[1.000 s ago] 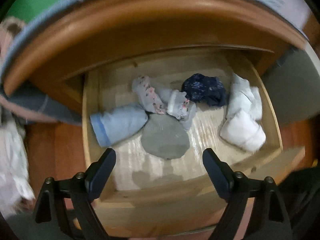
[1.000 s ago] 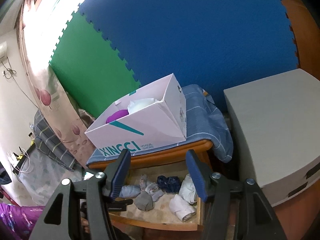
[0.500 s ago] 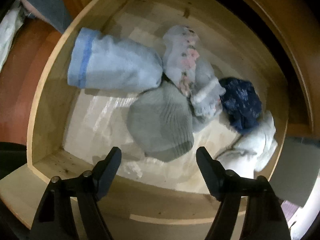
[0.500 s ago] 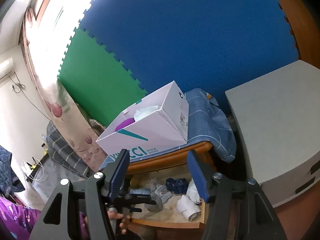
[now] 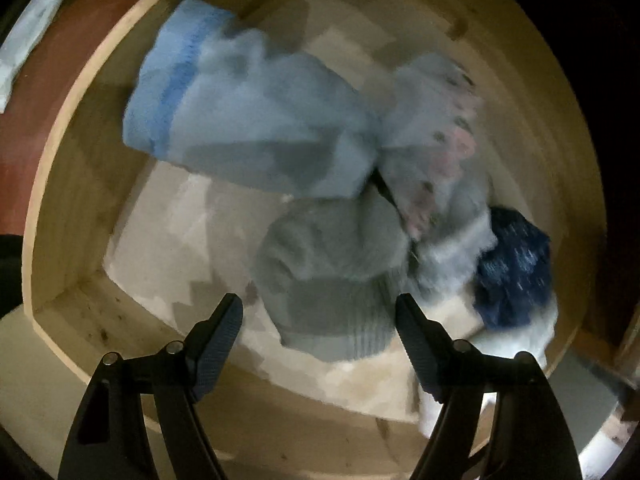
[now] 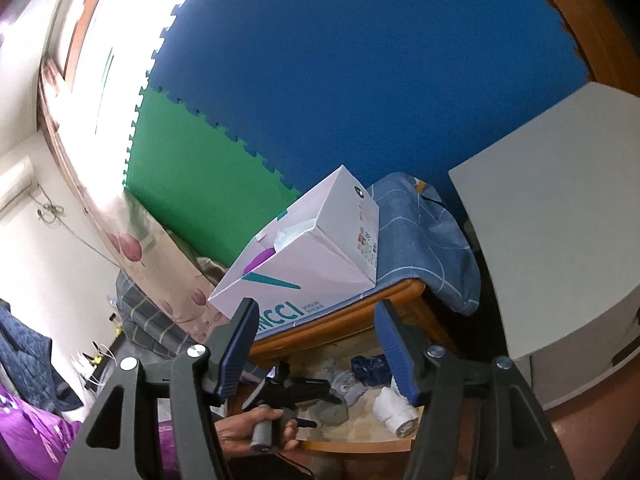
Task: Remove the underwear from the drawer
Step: 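Close the left tool on the grey knit item, then lift the grey knit item with the left tool and release it into the shoebox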
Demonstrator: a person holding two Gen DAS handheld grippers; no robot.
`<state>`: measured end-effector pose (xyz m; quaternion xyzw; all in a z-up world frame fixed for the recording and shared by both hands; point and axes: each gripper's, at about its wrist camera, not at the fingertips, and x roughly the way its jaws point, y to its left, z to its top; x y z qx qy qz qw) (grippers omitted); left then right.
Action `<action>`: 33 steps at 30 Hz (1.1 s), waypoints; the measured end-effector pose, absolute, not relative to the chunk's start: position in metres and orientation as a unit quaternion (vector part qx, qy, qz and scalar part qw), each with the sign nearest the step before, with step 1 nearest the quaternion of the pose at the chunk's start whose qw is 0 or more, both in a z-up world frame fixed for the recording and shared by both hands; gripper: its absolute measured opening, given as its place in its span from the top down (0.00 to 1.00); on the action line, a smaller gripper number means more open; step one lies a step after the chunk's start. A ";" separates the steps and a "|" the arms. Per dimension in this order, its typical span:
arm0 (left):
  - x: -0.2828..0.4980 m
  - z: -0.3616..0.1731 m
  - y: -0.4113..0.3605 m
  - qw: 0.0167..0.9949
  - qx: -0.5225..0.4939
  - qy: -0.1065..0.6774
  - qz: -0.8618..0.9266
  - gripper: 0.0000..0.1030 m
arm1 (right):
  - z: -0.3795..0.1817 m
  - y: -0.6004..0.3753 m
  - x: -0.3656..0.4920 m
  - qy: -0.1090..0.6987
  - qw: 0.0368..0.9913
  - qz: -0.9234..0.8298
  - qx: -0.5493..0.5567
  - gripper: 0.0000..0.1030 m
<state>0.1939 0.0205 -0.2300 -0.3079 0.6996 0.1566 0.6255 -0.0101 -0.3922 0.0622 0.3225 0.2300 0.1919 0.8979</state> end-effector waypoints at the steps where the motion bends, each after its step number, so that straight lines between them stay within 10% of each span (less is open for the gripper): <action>1: 0.193 -0.233 0.023 0.623 -0.313 0.700 0.154 0.29 | 0.062 -0.394 -0.010 0.230 0.897 0.192 0.325 0.40; 3: 0.194 -0.235 0.024 0.625 -0.315 0.701 0.139 0.55 | 0.061 -0.396 -0.010 0.229 0.896 0.191 0.329 0.40; 8: 0.192 -0.220 0.014 0.664 -0.259 0.689 0.133 0.72 | 0.060 -0.399 -0.009 0.230 0.895 0.184 0.336 0.39; 33: 0.102 -0.101 0.018 0.764 -0.244 0.596 -0.038 0.71 | 0.062 -0.357 0.005 0.287 0.922 0.132 0.225 0.39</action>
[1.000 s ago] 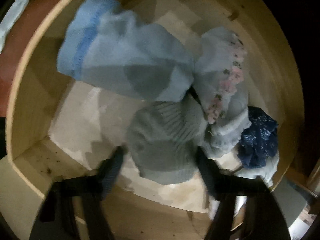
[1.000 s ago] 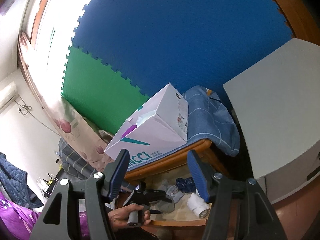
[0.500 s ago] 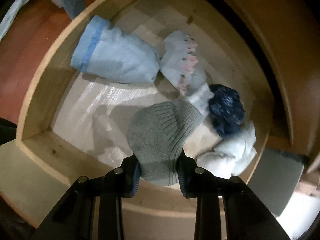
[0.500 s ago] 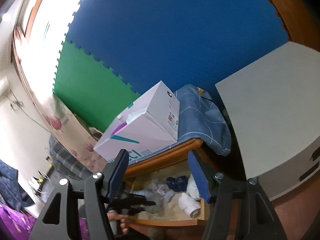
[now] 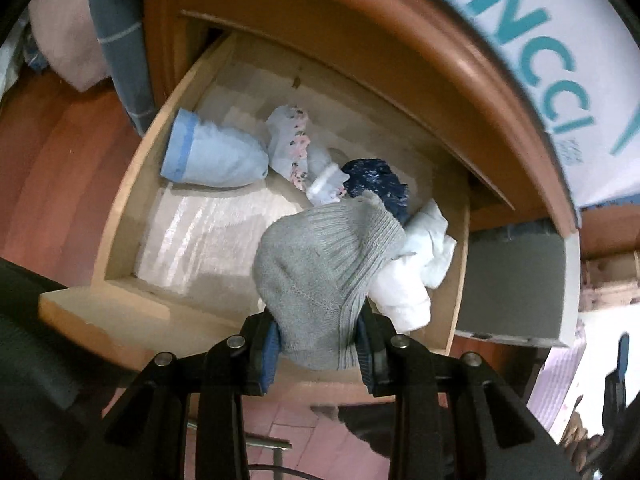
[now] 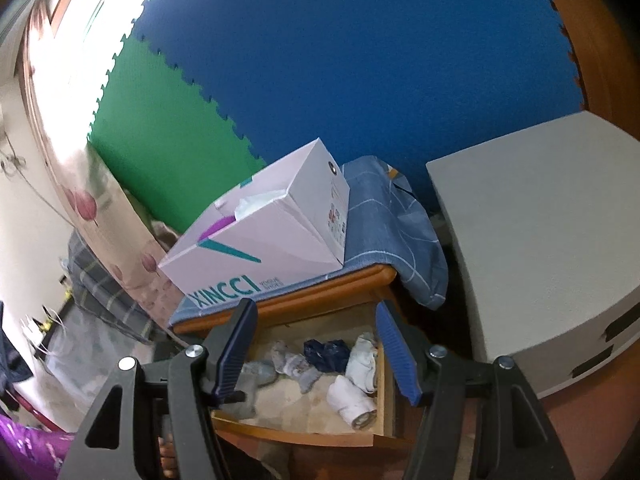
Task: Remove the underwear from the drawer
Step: 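Lift the grey knit item with the left tool and release it into the shoebox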
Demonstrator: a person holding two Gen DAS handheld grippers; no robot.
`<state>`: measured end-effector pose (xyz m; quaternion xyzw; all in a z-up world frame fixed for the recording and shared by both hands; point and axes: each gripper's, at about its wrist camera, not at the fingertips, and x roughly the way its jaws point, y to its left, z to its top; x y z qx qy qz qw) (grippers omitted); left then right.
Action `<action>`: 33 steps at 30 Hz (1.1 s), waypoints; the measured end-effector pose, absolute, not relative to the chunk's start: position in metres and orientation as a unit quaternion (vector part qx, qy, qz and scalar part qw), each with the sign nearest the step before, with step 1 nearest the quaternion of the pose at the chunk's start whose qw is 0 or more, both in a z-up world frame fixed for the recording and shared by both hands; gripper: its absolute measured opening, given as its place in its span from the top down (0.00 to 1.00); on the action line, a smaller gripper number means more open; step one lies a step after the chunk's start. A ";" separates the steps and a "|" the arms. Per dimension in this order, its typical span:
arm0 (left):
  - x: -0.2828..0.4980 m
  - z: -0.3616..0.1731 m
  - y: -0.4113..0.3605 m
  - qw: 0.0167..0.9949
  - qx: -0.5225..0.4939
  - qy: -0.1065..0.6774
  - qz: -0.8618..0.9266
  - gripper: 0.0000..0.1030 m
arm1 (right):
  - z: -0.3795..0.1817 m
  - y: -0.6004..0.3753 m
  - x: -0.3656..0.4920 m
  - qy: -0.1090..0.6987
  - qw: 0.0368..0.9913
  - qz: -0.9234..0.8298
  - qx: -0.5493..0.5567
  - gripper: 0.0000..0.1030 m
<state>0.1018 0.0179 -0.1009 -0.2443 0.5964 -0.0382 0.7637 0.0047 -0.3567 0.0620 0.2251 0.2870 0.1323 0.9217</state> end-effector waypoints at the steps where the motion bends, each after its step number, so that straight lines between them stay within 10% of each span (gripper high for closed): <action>1: 0.101 -0.100 0.013 0.768 -0.239 0.593 -0.043 0.71 | 0.062 -0.354 0.005 0.289 0.922 0.131 0.220 0.39; 33: 0.178 0.171 -0.013 0.902 -0.123 0.391 -0.134 0.70 | 0.063 -0.352 0.005 0.285 0.924 0.131 0.220 0.39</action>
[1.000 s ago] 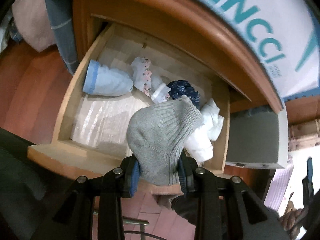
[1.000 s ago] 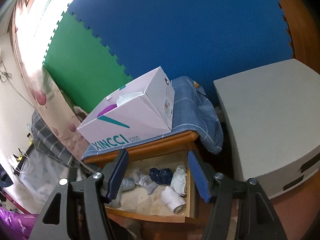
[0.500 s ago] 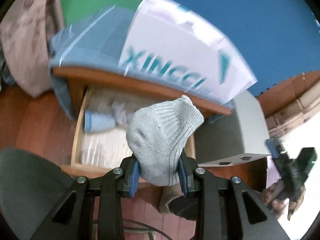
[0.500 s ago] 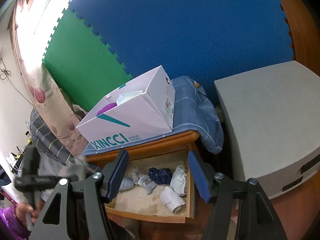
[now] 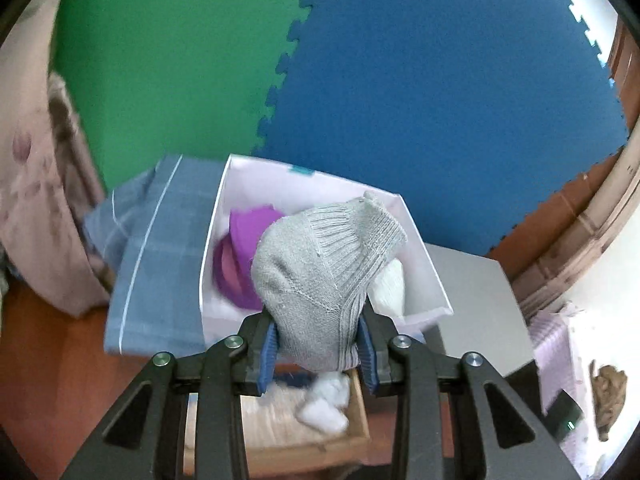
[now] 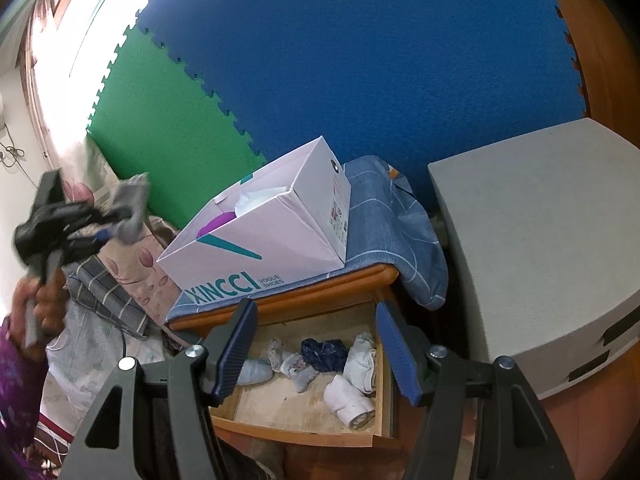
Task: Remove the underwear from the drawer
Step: 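Lift the grey knit item with the left tool and release it into the shoebox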
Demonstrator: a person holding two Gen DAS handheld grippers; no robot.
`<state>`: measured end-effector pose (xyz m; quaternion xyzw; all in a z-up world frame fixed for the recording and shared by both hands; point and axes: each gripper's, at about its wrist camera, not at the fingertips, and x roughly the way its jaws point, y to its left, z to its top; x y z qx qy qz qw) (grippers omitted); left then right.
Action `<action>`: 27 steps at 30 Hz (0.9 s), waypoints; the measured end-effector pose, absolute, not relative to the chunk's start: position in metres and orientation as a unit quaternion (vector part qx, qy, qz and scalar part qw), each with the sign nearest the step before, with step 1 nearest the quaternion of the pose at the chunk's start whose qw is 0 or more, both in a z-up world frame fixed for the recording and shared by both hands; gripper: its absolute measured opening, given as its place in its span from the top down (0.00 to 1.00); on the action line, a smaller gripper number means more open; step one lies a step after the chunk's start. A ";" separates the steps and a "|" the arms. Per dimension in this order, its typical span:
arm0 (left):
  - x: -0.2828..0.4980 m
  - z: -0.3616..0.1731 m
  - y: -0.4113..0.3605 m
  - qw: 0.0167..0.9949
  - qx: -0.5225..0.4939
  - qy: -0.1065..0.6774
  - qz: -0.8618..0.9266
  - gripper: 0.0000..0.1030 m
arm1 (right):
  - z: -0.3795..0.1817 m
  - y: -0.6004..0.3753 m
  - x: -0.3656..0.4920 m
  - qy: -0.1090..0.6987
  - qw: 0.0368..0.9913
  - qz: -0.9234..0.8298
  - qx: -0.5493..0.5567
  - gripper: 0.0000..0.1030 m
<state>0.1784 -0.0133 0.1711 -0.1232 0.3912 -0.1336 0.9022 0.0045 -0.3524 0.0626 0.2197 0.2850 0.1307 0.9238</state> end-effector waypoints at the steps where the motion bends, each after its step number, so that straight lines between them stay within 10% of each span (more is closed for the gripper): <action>1: 0.189 0.171 -0.015 0.904 -0.117 0.390 -0.129 0.70 | 0.063 -0.352 0.004 0.285 0.924 0.131 0.220 0.39; 27: 0.257 0.069 -0.052 0.896 0.034 0.434 -0.087 0.62 | 0.063 -0.346 0.007 0.291 0.923 0.131 0.215 0.39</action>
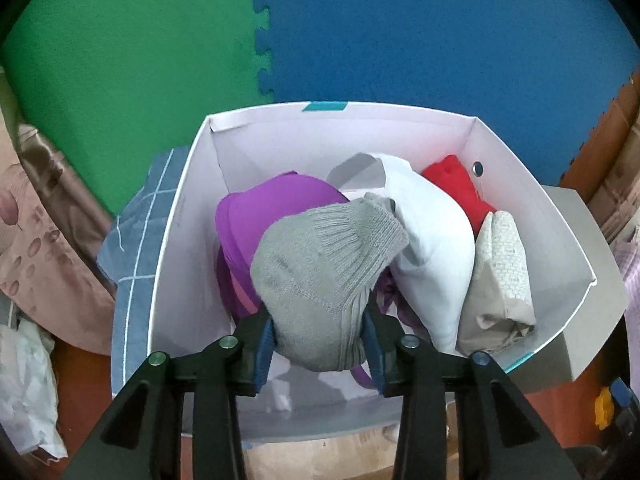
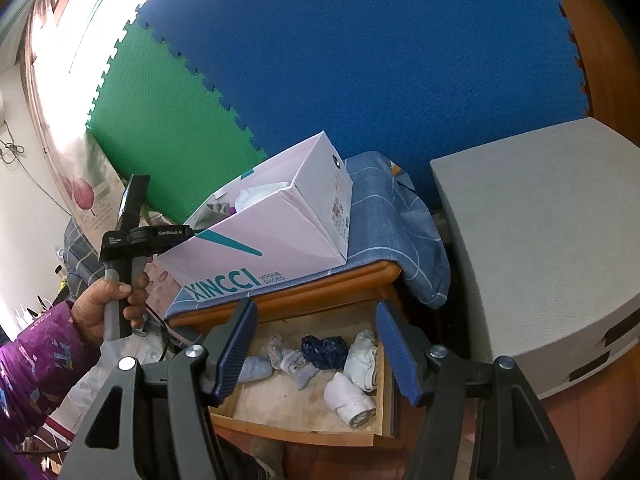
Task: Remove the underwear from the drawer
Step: 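Lift the grey knit item with the left tool and release it into the shoebox, then lower the right tool into the drawer and grasp the white underwear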
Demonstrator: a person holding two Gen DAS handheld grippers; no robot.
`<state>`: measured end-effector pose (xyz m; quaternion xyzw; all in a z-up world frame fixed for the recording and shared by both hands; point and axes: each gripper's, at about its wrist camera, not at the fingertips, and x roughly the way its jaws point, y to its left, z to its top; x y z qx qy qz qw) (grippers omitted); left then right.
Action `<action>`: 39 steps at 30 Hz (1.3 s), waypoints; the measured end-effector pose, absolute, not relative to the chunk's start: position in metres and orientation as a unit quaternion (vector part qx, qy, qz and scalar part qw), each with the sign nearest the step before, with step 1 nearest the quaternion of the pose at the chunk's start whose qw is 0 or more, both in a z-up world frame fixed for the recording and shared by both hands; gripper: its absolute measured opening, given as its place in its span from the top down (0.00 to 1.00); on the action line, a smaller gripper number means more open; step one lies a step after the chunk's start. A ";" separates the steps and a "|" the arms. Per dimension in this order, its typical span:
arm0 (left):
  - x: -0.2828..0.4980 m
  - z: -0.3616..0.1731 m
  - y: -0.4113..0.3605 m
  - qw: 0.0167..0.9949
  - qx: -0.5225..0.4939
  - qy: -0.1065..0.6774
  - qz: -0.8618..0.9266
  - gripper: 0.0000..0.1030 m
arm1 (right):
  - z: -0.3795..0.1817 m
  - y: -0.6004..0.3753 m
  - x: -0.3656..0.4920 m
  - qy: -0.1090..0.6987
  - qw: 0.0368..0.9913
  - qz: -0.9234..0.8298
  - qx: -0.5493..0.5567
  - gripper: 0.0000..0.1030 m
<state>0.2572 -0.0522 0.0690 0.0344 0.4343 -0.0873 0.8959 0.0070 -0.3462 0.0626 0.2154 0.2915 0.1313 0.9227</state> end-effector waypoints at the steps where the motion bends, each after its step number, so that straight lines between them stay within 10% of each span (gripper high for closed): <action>1: 0.257 0.069 -0.054 0.897 0.038 0.432 -0.086 0.62 | 0.063 -0.346 0.007 0.292 0.923 0.131 0.215 0.39; 13: 0.237 0.087 -0.067 0.928 0.107 0.353 -0.045 0.20 | 0.063 -0.345 0.007 0.293 0.923 0.131 0.214 0.39; 39: 0.116 0.052 0.015 0.944 0.060 0.321 -0.045 0.06 | 0.035 -0.286 0.044 0.423 0.887 0.161 0.089 0.39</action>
